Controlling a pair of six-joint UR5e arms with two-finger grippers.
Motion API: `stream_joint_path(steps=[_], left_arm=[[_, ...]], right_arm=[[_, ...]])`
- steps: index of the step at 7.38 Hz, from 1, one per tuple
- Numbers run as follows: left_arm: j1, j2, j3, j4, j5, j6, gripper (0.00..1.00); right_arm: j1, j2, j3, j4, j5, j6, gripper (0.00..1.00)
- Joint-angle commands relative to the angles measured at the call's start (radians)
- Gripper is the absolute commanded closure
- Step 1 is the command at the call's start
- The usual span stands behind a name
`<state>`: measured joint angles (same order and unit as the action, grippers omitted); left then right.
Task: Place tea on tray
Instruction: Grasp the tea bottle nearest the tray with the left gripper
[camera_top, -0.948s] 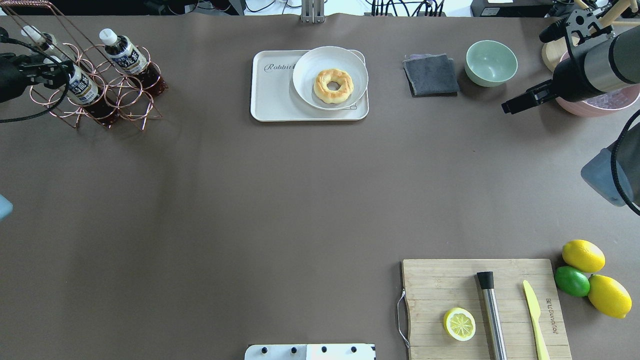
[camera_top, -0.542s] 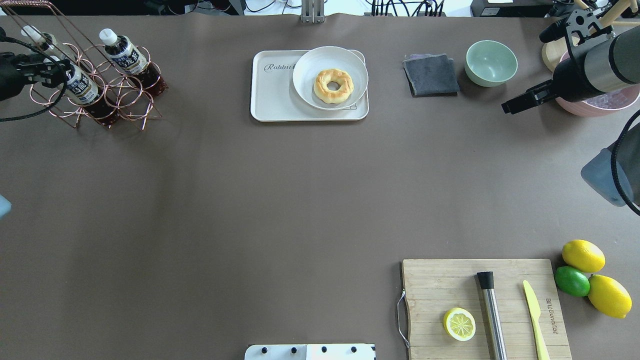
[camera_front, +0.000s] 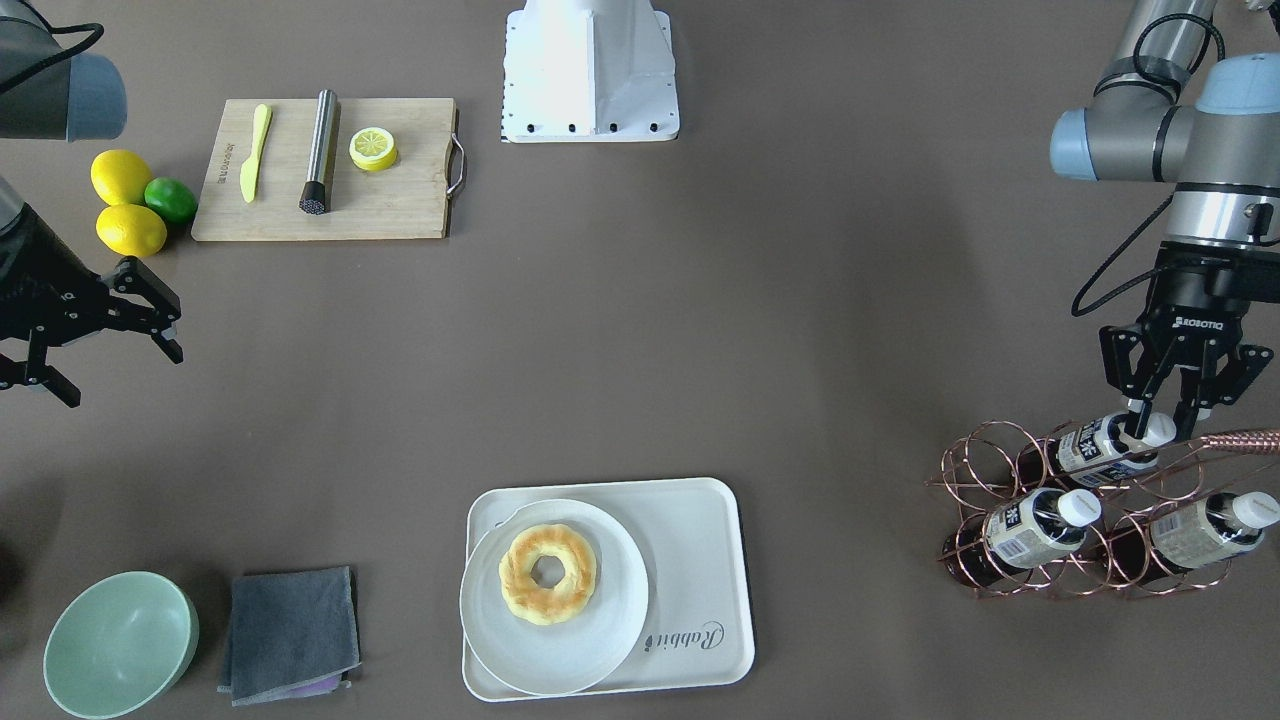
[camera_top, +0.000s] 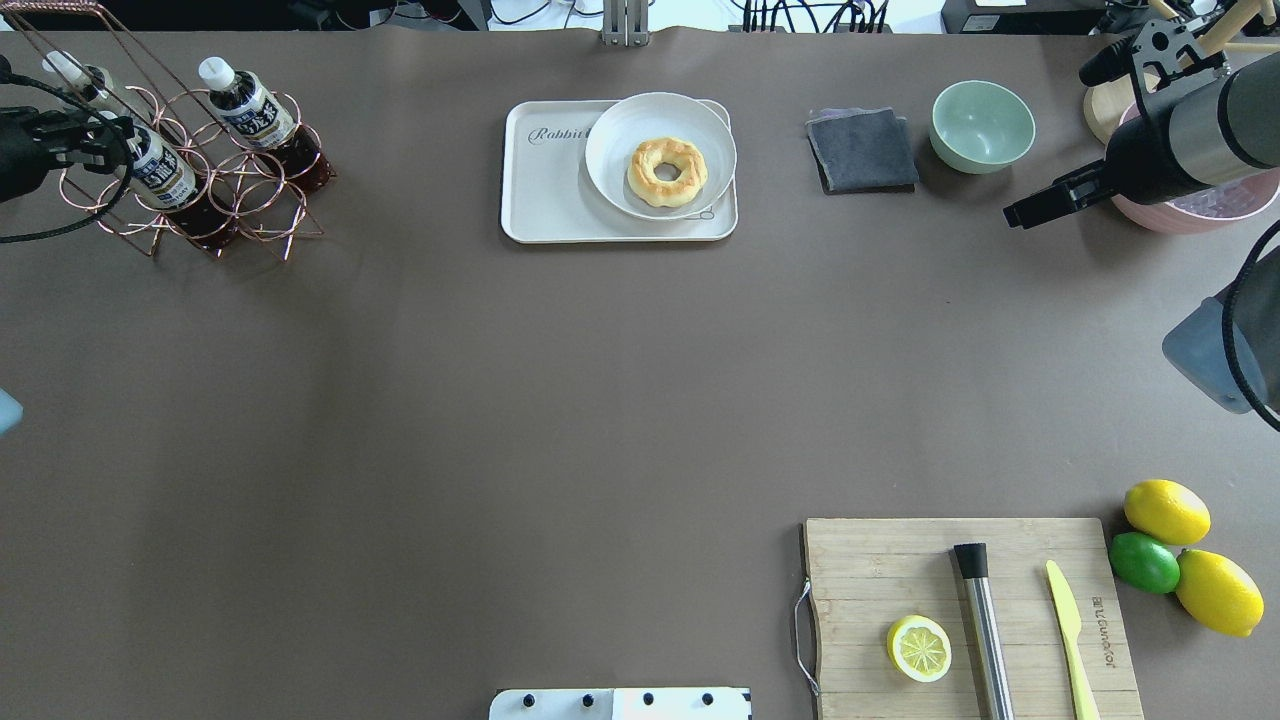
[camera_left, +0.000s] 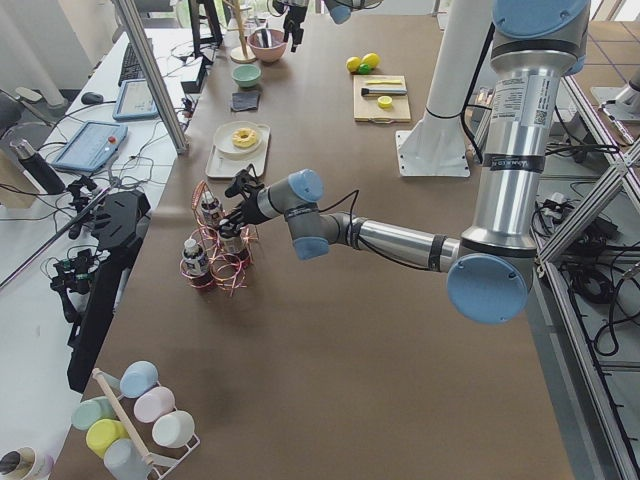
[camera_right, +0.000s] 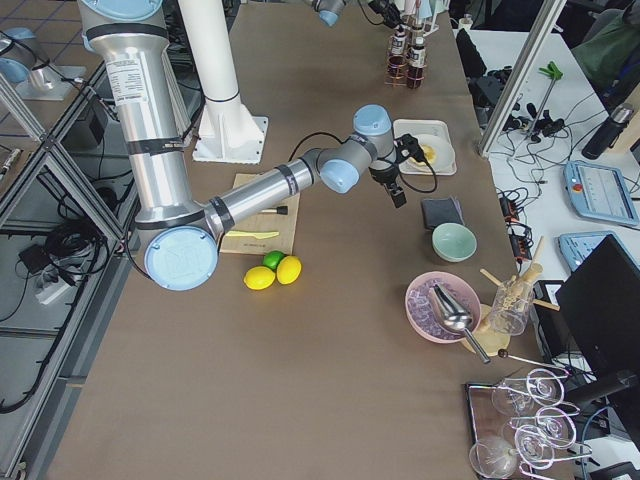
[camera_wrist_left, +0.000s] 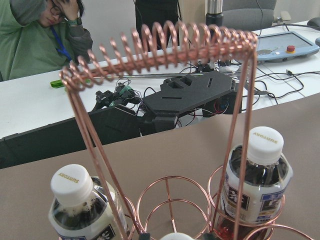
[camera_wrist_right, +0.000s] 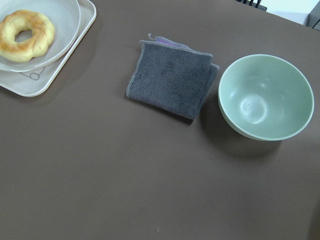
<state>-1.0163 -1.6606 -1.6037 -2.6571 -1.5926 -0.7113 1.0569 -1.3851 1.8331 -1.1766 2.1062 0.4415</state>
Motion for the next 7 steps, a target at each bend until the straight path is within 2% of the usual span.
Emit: stream_joint_path(steps=[1,3,5,7], left_arm=[[-0.016,-0.001,-0.011,-0.006,-0.012,-0.008,1.0],[-0.077,-0.002,-0.027,-0.003,-0.1,0.0,1.0],[-0.103,0.001,-0.073,0.022,-0.137,0.001,1.0],[-0.175,-0.001,-0.106,0.063,-0.244,0.001,1.0]], right_arm=[[0.0,0.0,0.0,0.0,0.0,0.0,0.0],[0.0,-0.002,0.002,0.0,0.0,0.0,0.0],[0.0,-0.005,0.006,0.0,0.0,0.0,0.0],[0.0,-0.006,0.006,0.0,0.0,-0.001,0.0]])
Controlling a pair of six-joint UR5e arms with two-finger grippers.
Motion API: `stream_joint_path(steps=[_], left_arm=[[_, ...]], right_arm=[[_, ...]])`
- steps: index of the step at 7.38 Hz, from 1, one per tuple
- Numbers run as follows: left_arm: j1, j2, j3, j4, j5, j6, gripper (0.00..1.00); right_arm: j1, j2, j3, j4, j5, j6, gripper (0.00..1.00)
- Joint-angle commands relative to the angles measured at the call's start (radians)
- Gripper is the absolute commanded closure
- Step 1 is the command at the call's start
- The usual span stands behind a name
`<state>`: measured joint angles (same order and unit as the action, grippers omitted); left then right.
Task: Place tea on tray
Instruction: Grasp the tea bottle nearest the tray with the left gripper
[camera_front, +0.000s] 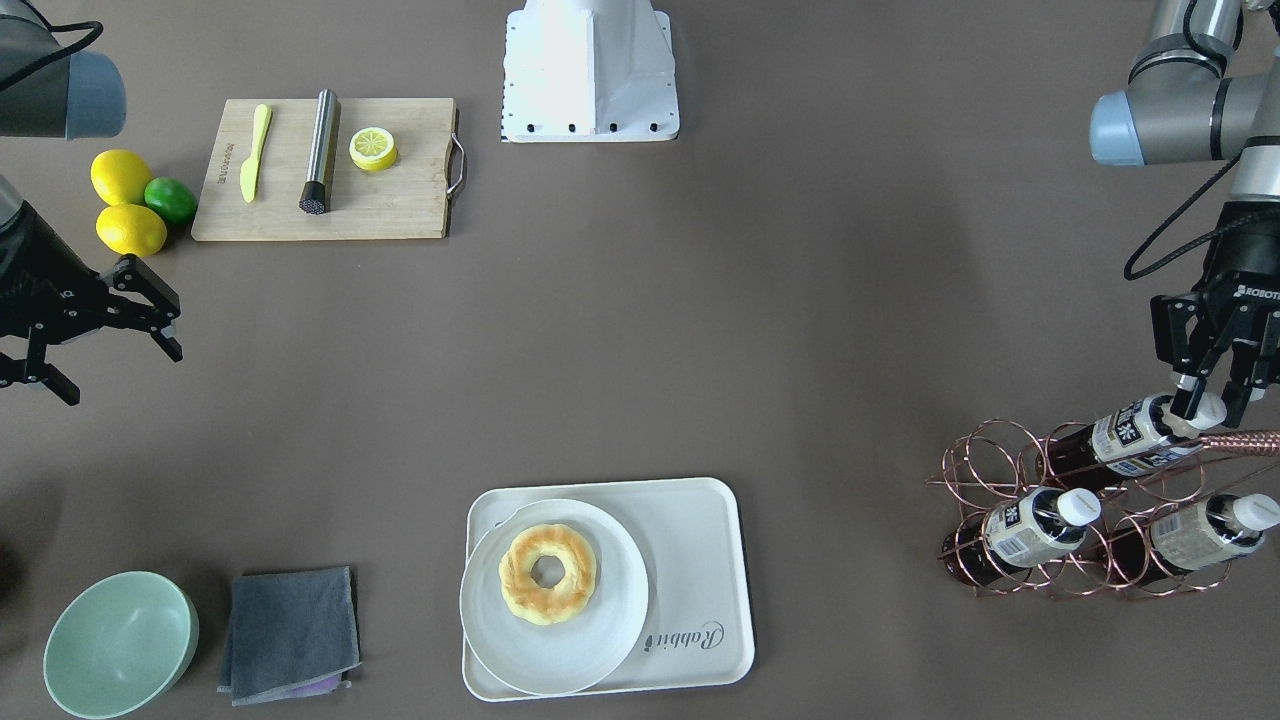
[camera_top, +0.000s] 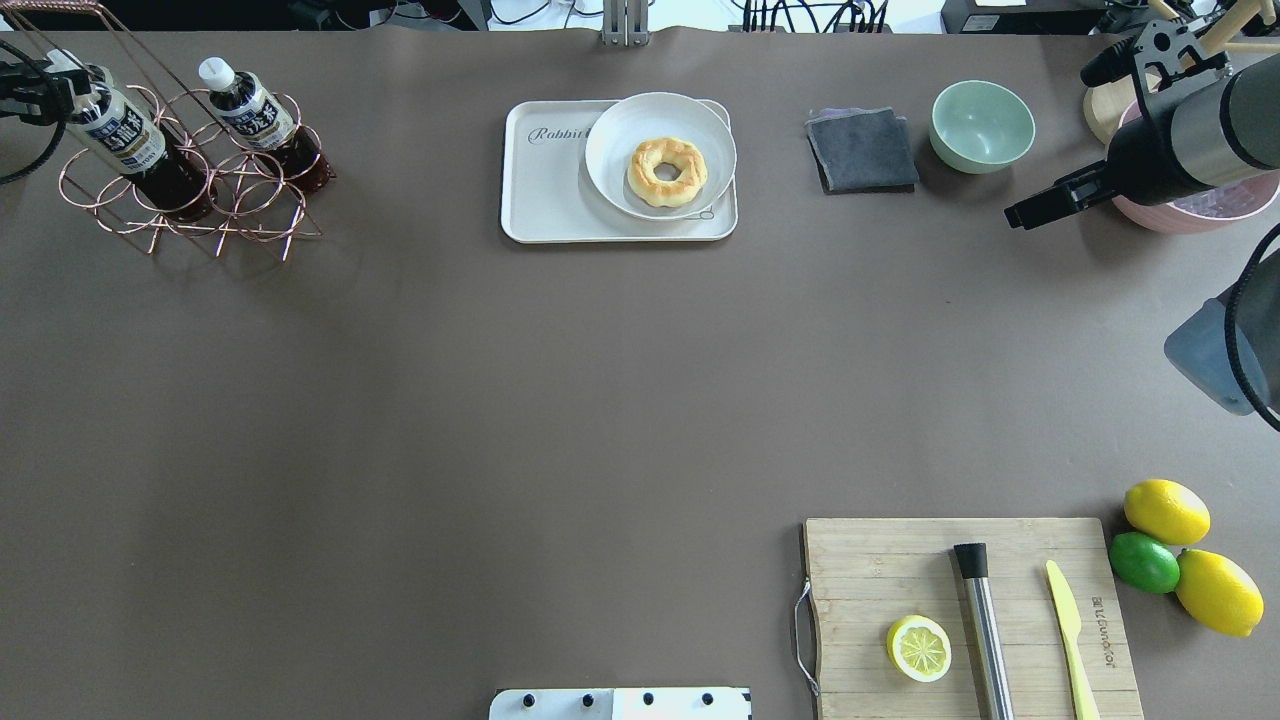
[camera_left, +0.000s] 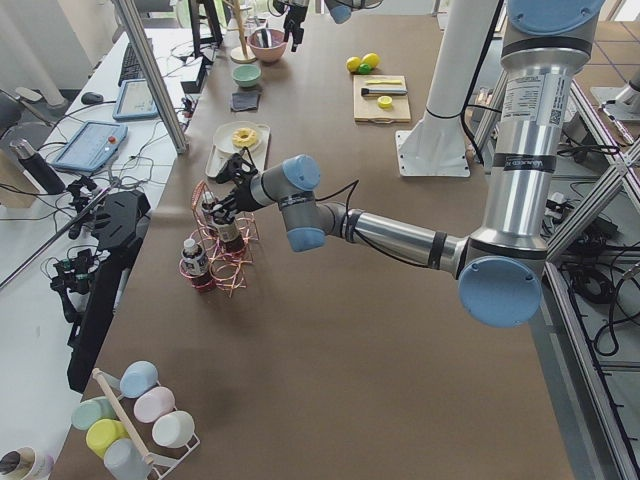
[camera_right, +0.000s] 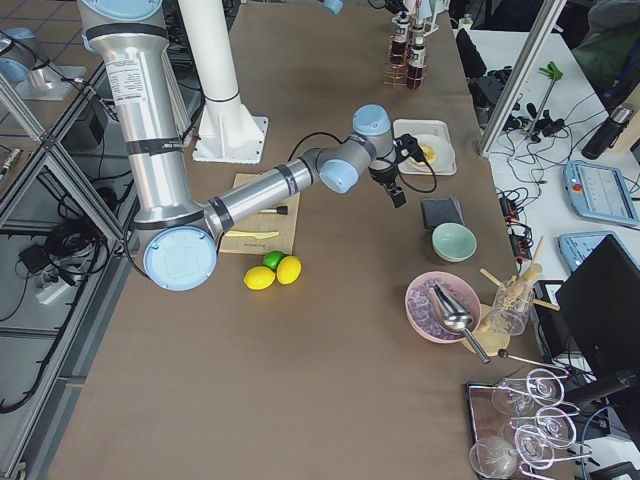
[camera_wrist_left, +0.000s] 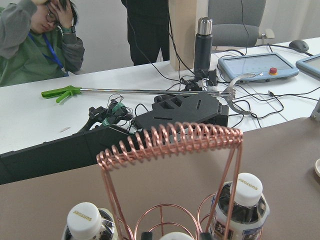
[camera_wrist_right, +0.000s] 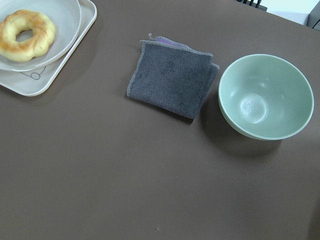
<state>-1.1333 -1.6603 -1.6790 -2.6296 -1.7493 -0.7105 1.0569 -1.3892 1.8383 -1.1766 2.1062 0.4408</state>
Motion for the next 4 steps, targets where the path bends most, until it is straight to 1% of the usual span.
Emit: stream_joint_path(steps=[1,3,4], left_arm=[[-0.106,-0.001,-0.072,0.092,-0.157,0.002,1.0],[-0.182,-0.001,-0.164,0.201,-0.263,0.008,1.0],[-0.213,0.004,-0.206,0.227,-0.31,0.008,1.0]], right_arm=[[0.0,-0.002,0.001,0.0,0.0,-0.001,0.0],[0.0,-0.001,0.002,0.0,0.002,-0.001,0.0],[0.0,0.002,0.004,0.0,0.002,-0.001,0.0]])
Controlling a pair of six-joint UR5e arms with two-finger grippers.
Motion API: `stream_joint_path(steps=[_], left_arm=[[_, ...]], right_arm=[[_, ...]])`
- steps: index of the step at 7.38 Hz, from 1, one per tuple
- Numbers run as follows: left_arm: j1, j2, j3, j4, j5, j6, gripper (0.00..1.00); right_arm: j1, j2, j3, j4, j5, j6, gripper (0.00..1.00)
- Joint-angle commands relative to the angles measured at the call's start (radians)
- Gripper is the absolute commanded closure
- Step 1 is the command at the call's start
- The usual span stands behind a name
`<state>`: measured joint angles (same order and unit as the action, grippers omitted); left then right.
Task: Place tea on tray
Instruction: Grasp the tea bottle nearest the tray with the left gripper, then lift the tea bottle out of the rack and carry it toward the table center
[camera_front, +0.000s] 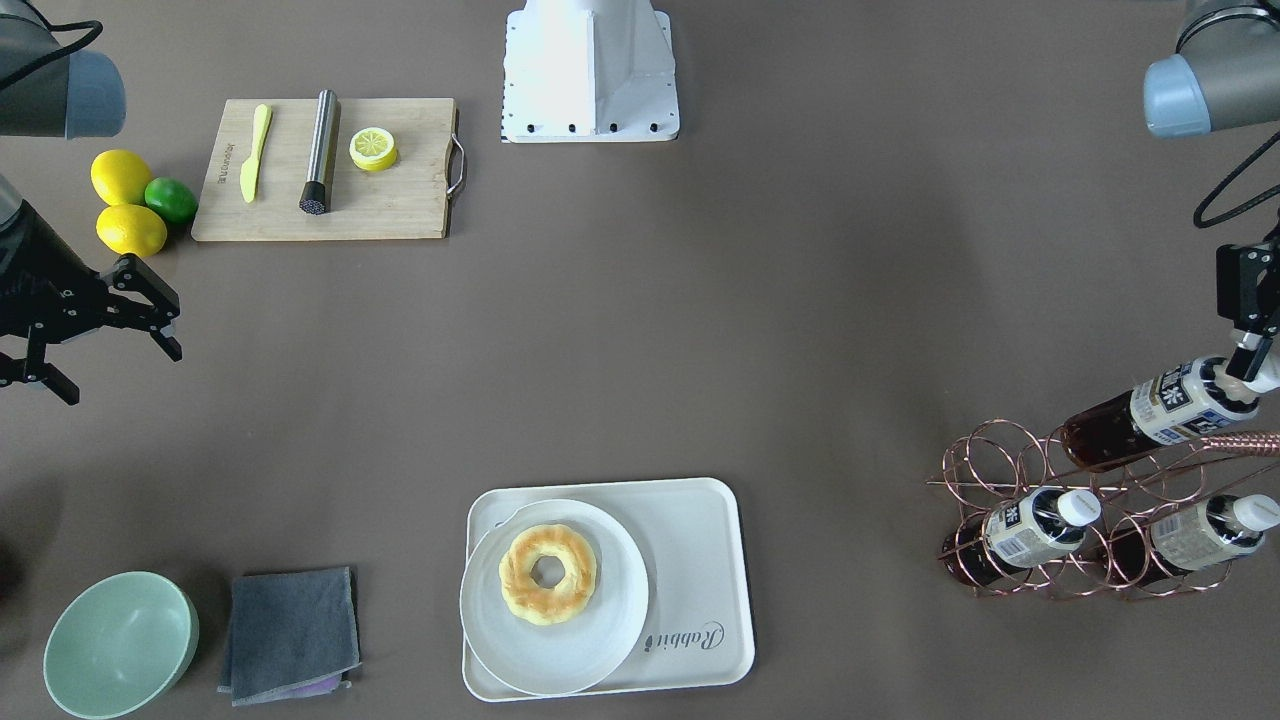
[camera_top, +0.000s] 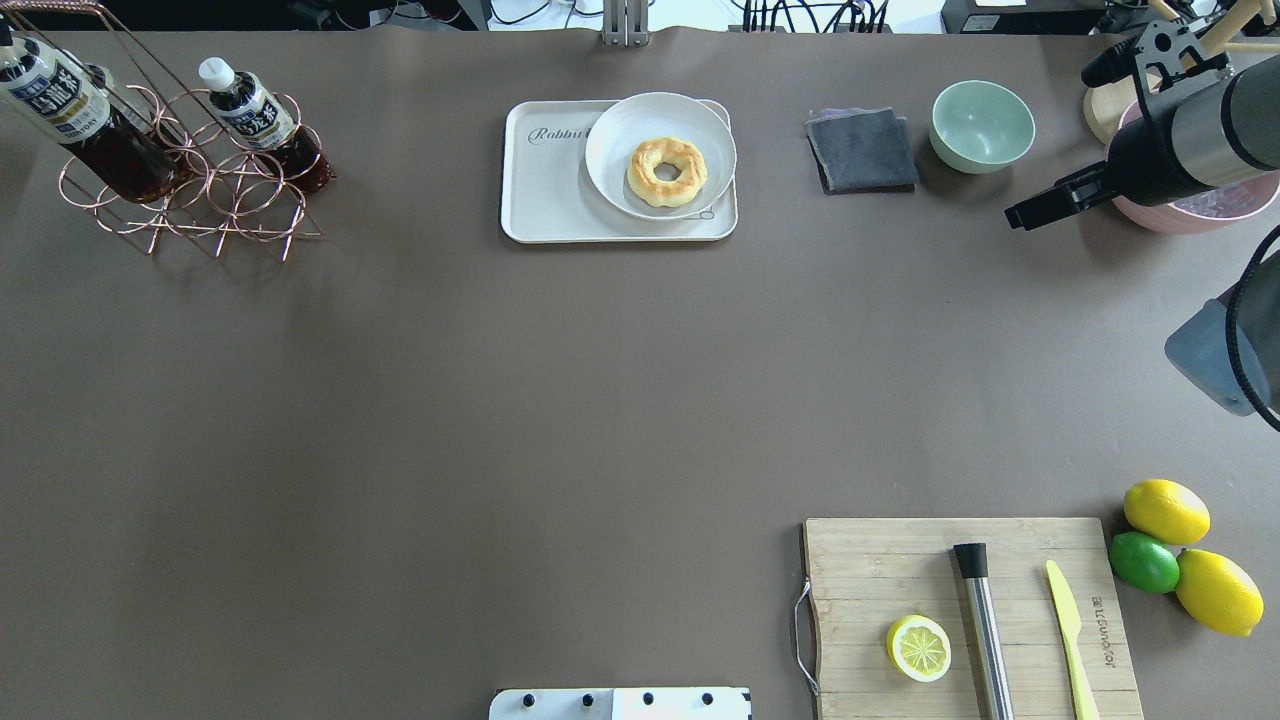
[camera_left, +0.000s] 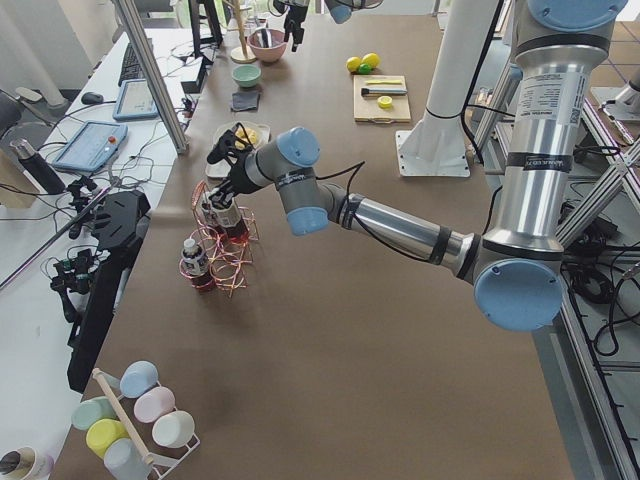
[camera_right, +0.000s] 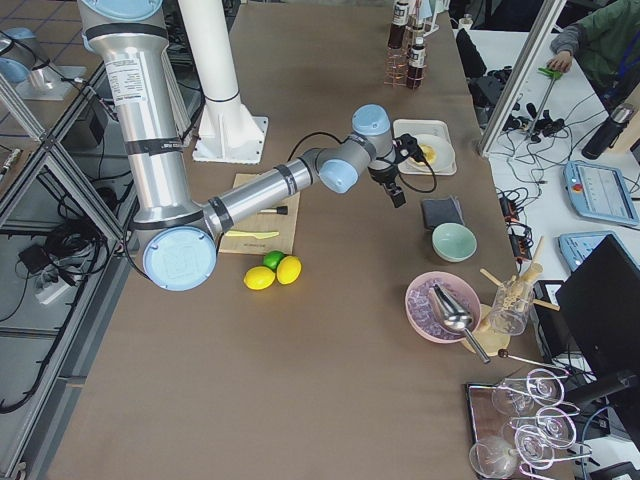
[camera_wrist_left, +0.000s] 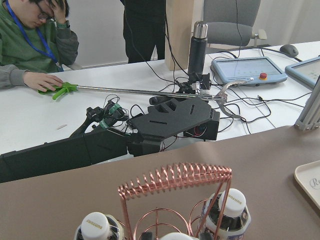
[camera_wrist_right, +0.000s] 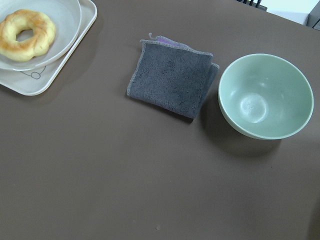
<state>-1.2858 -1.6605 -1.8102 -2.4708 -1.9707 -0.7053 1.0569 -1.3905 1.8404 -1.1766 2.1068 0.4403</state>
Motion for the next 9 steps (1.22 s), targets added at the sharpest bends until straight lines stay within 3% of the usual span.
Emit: stream_joint_path(steps=[1,3,5,6,9], left_arm=[[-0.069,0.007,-0.104,0.082,-0.092,0.003,1.0],[0.036,-0.001,-0.168,0.105,-0.091,-0.003,1.0],[0.15,-0.092,-0.222,0.211,-0.083,-0.008,1.0],[0.219,-0.14,-0.231,0.243,-0.032,-0.013,1.0],[0.568,-0.275,-0.307,0.415,0.314,-0.02,1.0]], right_arm=[[0.0,0.004,0.013,0.0,0.001,-0.003,0.0],[-0.002,0.007,0.032,0.011,0.002,-0.009,0.0],[-0.026,0.008,0.037,0.099,0.001,-0.006,0.0],[-0.038,0.01,0.037,0.133,0.001,-0.002,0.0],[-0.078,0.076,0.037,0.17,-0.001,-0.005,0.0]])
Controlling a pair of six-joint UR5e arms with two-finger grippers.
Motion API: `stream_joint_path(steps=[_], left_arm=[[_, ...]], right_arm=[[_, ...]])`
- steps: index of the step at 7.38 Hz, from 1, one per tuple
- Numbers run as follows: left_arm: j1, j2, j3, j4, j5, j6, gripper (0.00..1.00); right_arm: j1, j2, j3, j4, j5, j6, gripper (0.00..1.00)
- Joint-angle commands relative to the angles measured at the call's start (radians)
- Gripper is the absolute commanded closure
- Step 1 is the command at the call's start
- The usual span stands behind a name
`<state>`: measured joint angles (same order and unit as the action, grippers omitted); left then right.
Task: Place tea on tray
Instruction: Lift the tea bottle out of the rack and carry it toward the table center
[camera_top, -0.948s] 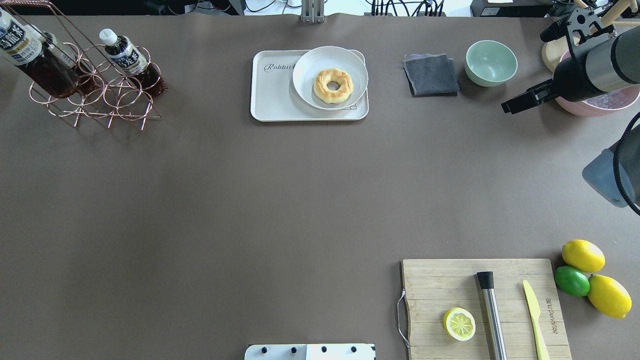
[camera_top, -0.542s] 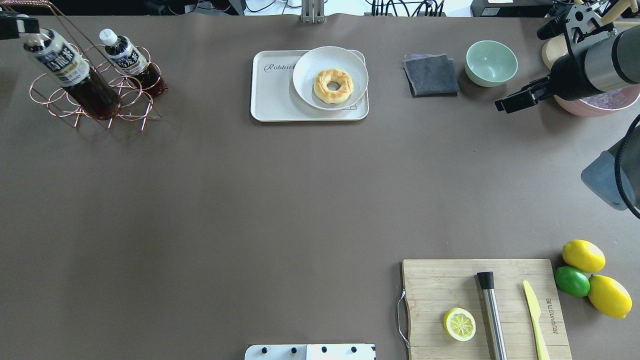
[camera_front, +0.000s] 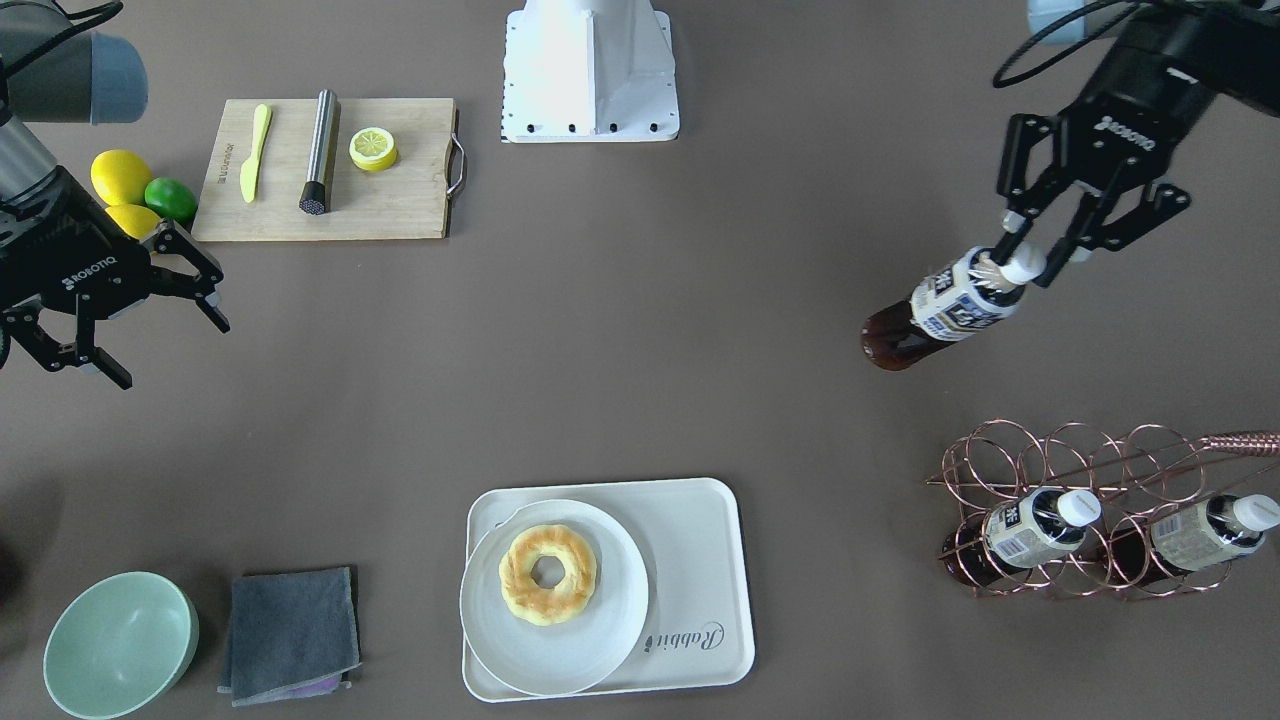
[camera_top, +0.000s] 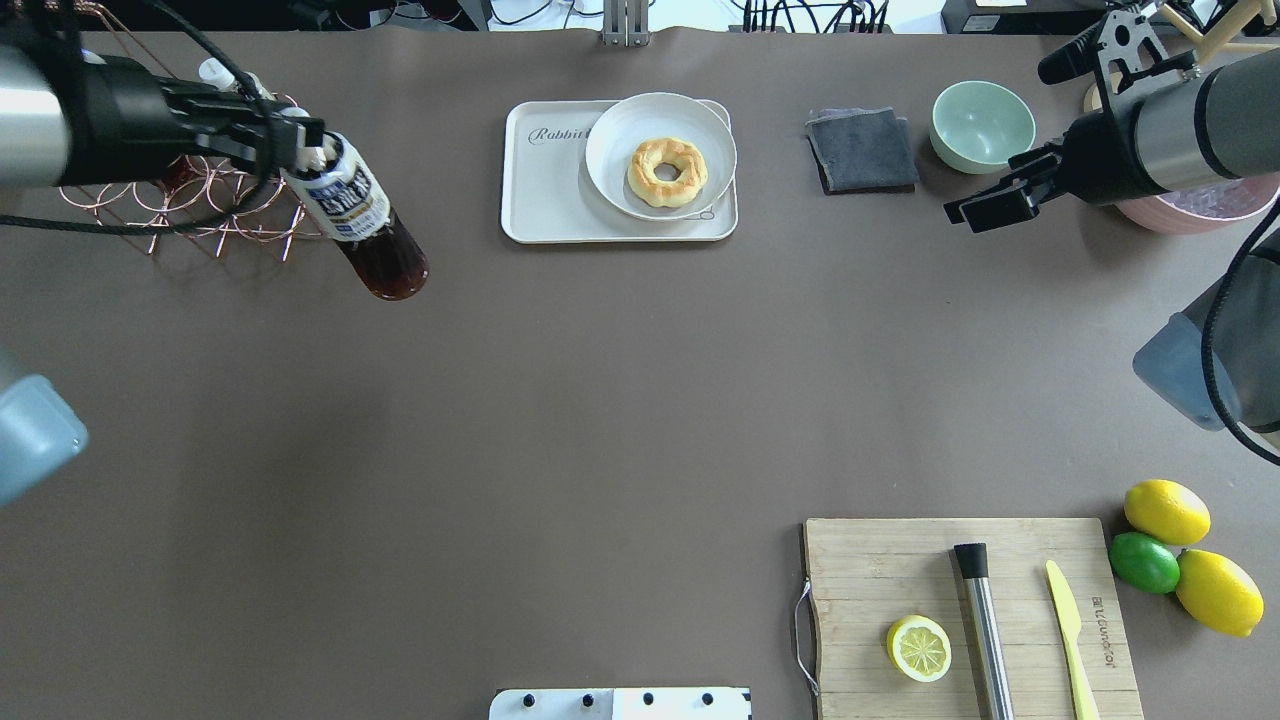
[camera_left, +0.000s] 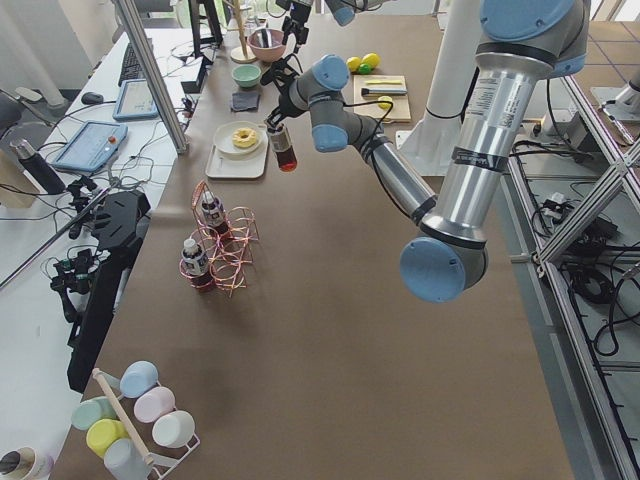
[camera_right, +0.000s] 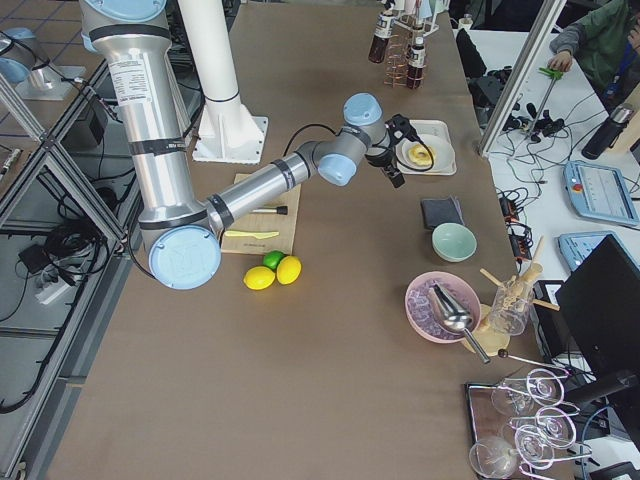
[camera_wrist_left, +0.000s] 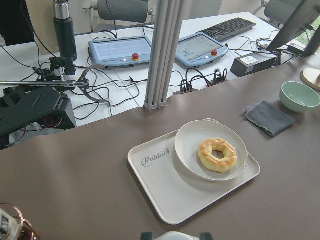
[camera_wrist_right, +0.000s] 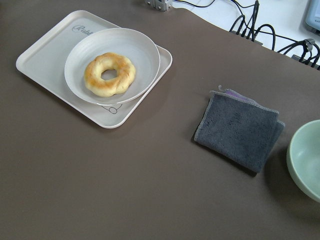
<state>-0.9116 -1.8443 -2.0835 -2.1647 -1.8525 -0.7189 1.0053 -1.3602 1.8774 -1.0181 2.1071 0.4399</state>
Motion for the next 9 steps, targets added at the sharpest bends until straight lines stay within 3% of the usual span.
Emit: stream_joint_path(steps=[1,3,5,7,9], left_arm=[[0.338,-0.143,-0.024,0.146,0.36,-0.029,1.0],[0.483,-0.226,-0.003,0.233,0.539,-0.031,1.0],[0.575,-0.292,0.093,0.233,0.698,-0.031,1.0],[0.631,-0.299,0.126,0.229,0.786,-0.031,1.0],[0.635,-0.299,0.146,0.226,0.788,-0.031,1.0]], right_arm=[[-0.045,0.065,0.006,0.018,-0.002,-0.009,0.0],[-0.104,0.072,0.038,0.024,-0.073,-0.009,0.0],[-0.131,0.073,0.039,0.026,-0.11,-0.009,0.0],[-0.134,0.073,0.039,0.026,-0.113,-0.009,0.0],[-0.137,0.073,0.039,0.027,-0.114,-0.009,0.0]])
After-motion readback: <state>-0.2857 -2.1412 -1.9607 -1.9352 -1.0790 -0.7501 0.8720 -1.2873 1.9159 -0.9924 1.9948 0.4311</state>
